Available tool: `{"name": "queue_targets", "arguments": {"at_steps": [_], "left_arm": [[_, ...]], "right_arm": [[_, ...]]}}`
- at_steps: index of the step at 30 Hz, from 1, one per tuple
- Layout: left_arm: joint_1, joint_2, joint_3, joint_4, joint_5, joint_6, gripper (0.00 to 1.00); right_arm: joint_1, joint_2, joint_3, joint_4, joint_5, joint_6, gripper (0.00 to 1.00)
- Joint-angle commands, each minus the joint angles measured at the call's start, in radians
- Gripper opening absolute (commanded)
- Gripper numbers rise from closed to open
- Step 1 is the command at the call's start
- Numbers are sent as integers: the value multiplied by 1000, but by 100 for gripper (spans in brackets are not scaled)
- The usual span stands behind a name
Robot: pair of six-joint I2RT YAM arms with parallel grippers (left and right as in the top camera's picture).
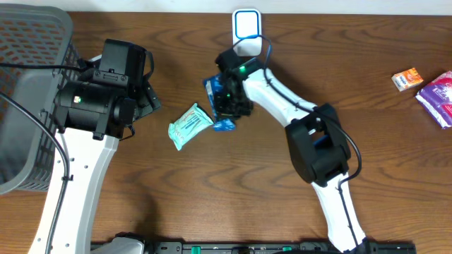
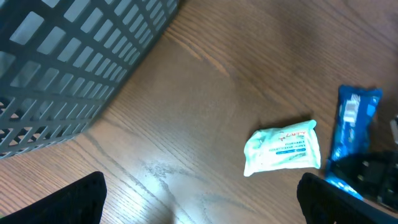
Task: Scan the item barcode
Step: 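Reach the right gripper to the blue snack bag and grasp it, then pull the blue snack bag off the green wipes to the right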
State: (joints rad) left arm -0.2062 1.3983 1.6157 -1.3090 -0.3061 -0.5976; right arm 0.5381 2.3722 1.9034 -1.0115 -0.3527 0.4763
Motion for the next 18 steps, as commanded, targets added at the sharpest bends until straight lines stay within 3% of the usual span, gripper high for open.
{"name": "queue_targets", "arguments": {"at_steps": [1, 6, 11, 18], "left_arm": [[3, 3, 8, -4, -20, 10, 98], [3, 3, 8, -4, -20, 10, 98], [3, 3, 8, -3, -20, 10, 98], [3, 3, 8, -3, -20, 10, 98]], "right_arm": [[-45, -26, 14, -87, 41, -164, 12], [-92, -25, 14, -257, 115, -253, 19], [-127, -26, 16, -366, 229, -253, 41], [-176, -78, 55, -422, 258, -256, 50]]}}
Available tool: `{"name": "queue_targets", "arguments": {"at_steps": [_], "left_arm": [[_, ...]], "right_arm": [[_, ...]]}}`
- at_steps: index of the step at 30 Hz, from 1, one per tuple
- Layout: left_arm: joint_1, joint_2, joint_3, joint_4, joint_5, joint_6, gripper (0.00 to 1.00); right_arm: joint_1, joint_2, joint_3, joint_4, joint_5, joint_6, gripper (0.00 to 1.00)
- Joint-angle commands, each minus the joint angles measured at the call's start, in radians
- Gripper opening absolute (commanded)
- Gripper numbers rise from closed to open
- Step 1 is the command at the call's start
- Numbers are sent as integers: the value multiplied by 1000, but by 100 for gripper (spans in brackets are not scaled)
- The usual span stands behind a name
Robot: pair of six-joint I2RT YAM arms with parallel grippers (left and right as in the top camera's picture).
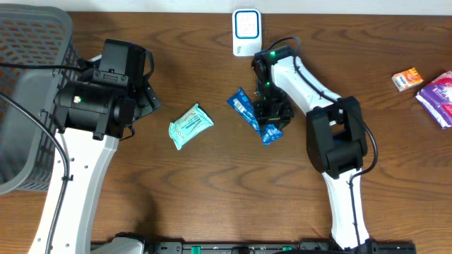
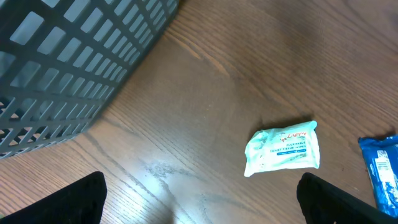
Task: Scan the item barcode
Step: 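Pull the blue snack bag off the green wipes to the right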
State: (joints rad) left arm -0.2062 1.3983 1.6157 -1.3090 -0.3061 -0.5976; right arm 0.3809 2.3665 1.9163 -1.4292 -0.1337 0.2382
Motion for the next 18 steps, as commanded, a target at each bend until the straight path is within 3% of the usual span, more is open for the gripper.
{"name": "queue_targets", "arguments": {"at_steps": [1, 8, 13, 18], "left_arm": [[3, 3, 8, -4, -20, 10, 98], [3, 3, 8, -4, -20, 10, 98], [3, 3, 8, -4, -20, 10, 98], [3, 3, 8, -4, -20, 10, 98]], "right_arm": [[-21, -76, 49, -3, 39, -26, 51], [-47, -90, 78, 95, -45, -199, 85], [-66, -89, 61, 169, -279, -376, 87], [-79, -89, 24, 217, -333, -390, 89]]}}
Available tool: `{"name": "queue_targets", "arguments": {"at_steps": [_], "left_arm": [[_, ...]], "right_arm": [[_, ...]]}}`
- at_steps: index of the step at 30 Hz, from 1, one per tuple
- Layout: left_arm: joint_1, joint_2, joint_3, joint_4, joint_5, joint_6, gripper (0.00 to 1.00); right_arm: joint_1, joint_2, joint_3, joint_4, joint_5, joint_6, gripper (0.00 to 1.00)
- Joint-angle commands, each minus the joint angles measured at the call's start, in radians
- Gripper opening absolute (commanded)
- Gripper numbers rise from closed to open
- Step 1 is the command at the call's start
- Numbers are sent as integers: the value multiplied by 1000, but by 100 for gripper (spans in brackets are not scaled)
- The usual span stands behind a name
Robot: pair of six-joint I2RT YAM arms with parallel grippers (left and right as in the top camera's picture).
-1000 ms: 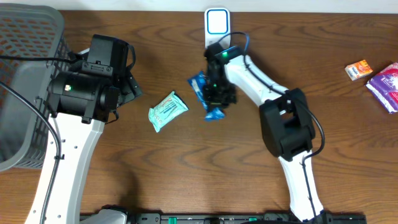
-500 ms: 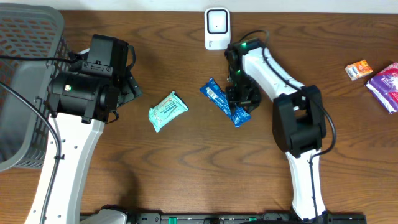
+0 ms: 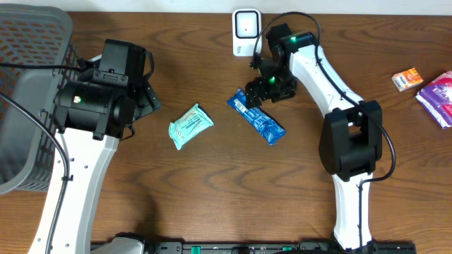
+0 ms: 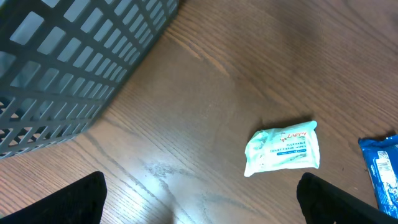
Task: Scan the item barcode
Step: 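Pull the blue snack bag off the green wipes to the right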
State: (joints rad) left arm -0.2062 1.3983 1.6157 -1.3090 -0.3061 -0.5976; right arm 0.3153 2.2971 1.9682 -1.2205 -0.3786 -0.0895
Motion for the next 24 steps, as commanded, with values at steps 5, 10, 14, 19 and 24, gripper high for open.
{"name": "queue_targets", "arguments": {"at_steps": [5, 10, 14, 19, 24], "left_arm": [[3, 3, 8, -4, -20, 10, 98], [3, 3, 8, -4, -20, 10, 98], [3, 3, 8, -4, -20, 10, 98], [3, 3, 8, -4, -20, 10, 98], [3, 3, 8, -4, -20, 10, 98]], "right_arm": [[-14, -19, -98, 72, -134, -93, 90], [-17, -19, -187, 137, -153, -92, 85], [-21, -19, -237, 159, -159, -92, 59], [-22, -19, -258, 157, -158, -92, 2], [-22, -19, -247, 157, -158, -78, 1]]}}
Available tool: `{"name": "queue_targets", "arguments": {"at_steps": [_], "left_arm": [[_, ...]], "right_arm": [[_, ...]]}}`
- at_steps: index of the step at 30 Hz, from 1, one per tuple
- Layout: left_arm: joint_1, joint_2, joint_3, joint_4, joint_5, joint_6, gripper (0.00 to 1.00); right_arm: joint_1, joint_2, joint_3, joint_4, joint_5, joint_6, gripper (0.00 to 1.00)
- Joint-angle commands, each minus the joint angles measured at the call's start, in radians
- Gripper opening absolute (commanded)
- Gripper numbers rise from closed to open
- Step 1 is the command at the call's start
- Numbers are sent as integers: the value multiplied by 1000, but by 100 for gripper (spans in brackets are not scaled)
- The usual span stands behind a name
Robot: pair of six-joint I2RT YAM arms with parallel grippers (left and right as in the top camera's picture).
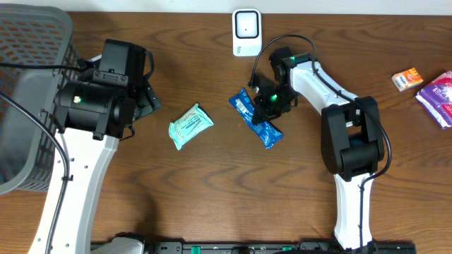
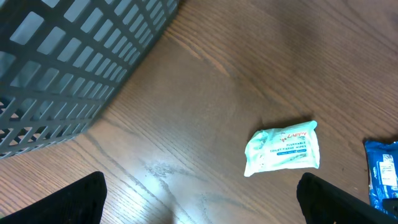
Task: Scan the item barcode
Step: 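Pull the blue snack bag off the green wipes to the right, then lift the blue snack bag toward the scanner with the right gripper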
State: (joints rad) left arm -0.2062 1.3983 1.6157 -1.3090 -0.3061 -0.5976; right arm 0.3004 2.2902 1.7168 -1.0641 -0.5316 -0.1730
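Note:
The blue snack packet [image 1: 248, 113] lies flat and slantwise on the wooden table, below the white barcode scanner [image 1: 245, 31] at the back edge. Its end also shows at the right edge of the left wrist view as the blue packet [image 2: 380, 168]. My right gripper [image 1: 272, 103] sits over the packet's right side, against it; its jaws are hidden under the wrist. My left gripper [image 2: 199, 208] hangs open above bare table, left of a mint-green tissue pack [image 2: 283, 148], with nothing between its dark fingers [image 2: 81, 199].
A grey mesh basket [image 1: 28, 85] fills the left side. The mint-green tissue pack [image 1: 191, 125] lies left of the packet. An orange box [image 1: 407, 78] and a purple-and-white pack [image 1: 439, 97] sit at the far right.
My right gripper has moved from near the packet's upper end, close to the scanner, down onto its middle right. The packet has turned slightly steeper. The left arm has not moved.
The right gripper was on the blue packet next to the tissue pack. Then gripper and packet were further right, the gripper at its lower end. Then the packet lay alone with the gripper beside its upper end. Now the gripper rests against its middle.

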Motion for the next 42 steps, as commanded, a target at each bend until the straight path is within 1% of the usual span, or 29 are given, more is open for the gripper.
{"name": "queue_targets", "arguments": {"at_steps": [1, 4, 6, 9, 12, 16, 19, 22, 25, 28, 30, 32, 34, 35, 37, 39, 42], "left_arm": [[3, 3, 8, -4, -20, 10, 98], [3, 3, 8, -4, -20, 10, 98], [3, 3, 8, -4, -20, 10, 98], [3, 3, 8, -4, -20, 10, 98], [3, 3, 8, -4, -20, 10, 98], [3, 3, 8, -4, -20, 10, 98], [3, 3, 8, -4, -20, 10, 98], [3, 4, 8, -4, -20, 10, 98], [3, 4, 8, -4, -20, 10, 98], [3, 4, 8, -4, -20, 10, 98], [3, 4, 8, -4, -20, 10, 98], [3, 4, 8, -4, -20, 10, 98], [3, 4, 8, -3, -20, 10, 98], [3, 4, 8, -4, -20, 10, 98], [3, 4, 8, -4, -20, 10, 98], [3, 4, 8, -4, -20, 10, 98], [3, 4, 8, -4, -20, 10, 98]], "right_arm": [[-7, -13, 11, -2, -5, 16, 1], [-8, -13, 56, -24, 45, 69, 1], [-8, -18, 107, -55, 159, 137, 1], [5, -43, 167, -85, 376, 238, 1], [34, -81, 200, -95, 647, 337, 1], [83, -108, 202, -97, 999, 413, 1], [117, -94, 186, -98, 1186, 449, 1], [149, -76, 135, -72, 1309, 500, 1], [171, -62, 72, -14, 1352, 510, 1], [194, -60, 8, 56, 1353, 516, 1], [212, -60, -16, 74, 1353, 568, 1], [233, -60, -30, 83, 1327, 618, 1], [253, -60, -31, 89, 1274, 625, 1], [263, -60, -31, 94, 1246, 625, 4], [285, -60, -31, 108, 1183, 625, 20], [298, -60, -31, 116, 1144, 625, 28], [318, -59, -31, 122, 1108, 626, 32]]}}
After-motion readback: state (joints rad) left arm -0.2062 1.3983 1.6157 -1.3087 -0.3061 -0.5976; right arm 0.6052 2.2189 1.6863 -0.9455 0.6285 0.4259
